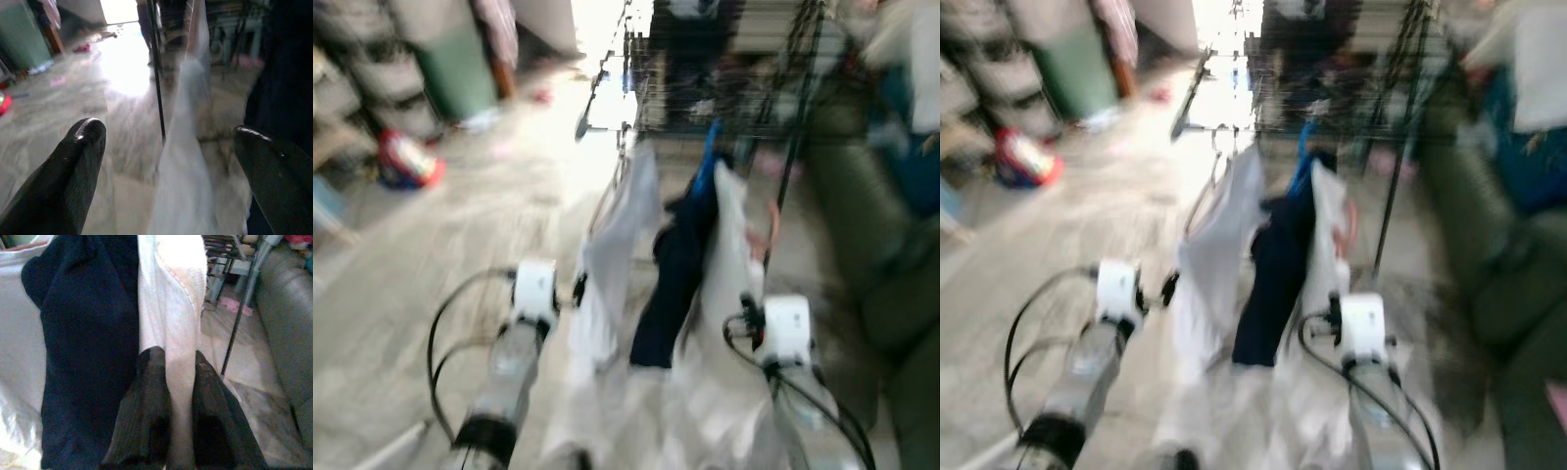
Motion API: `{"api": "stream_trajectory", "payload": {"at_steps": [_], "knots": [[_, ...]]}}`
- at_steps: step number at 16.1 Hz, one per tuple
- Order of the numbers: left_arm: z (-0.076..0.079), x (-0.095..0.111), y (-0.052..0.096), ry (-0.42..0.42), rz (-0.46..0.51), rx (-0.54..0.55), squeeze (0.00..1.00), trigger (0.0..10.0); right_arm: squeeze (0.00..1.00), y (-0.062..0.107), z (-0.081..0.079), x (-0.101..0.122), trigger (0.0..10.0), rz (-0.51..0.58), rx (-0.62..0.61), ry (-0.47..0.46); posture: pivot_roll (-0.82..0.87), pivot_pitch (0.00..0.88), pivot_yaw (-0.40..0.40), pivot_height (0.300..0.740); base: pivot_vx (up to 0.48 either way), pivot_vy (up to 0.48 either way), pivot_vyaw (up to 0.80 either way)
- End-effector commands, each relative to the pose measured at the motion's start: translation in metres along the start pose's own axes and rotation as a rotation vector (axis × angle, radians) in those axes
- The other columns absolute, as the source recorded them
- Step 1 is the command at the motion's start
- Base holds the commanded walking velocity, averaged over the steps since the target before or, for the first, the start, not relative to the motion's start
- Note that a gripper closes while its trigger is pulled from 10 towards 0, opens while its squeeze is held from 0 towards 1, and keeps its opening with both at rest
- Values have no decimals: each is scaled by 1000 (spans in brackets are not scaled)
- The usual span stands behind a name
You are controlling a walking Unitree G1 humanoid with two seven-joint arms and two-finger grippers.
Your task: Hang hanger
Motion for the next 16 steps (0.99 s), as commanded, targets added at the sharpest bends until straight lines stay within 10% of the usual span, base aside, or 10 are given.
{"api": "stream_trajectory", "payload": {"at_steps": [1, 16], "knots": [[1, 4, -3, -17, 8, -14, 0, 10000, 0, -1, 0, 14, 10000, 65, -1, -9, -18, 83, 44, 740, -304, 0, 0], [3, 1, -3, 3, -3, -5, 0, 10000, 0, -1, -5, 16, 10000, 60, 51, 23, -19, 102, 38, 740, -97, 0, 160]]}}
Point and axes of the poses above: a point about 5 cm out from each wrist's last joint towards the gripper, its own y axis pointing back from the gripper into the wrist, its own x axis along the axis of the wrist's last joint, z = x × y, the point moved 1 cm from there along -y, pointing out of the wrist towards the gripper, and after that the axes turned 12 degrees about -y, right-handed, at the moved point
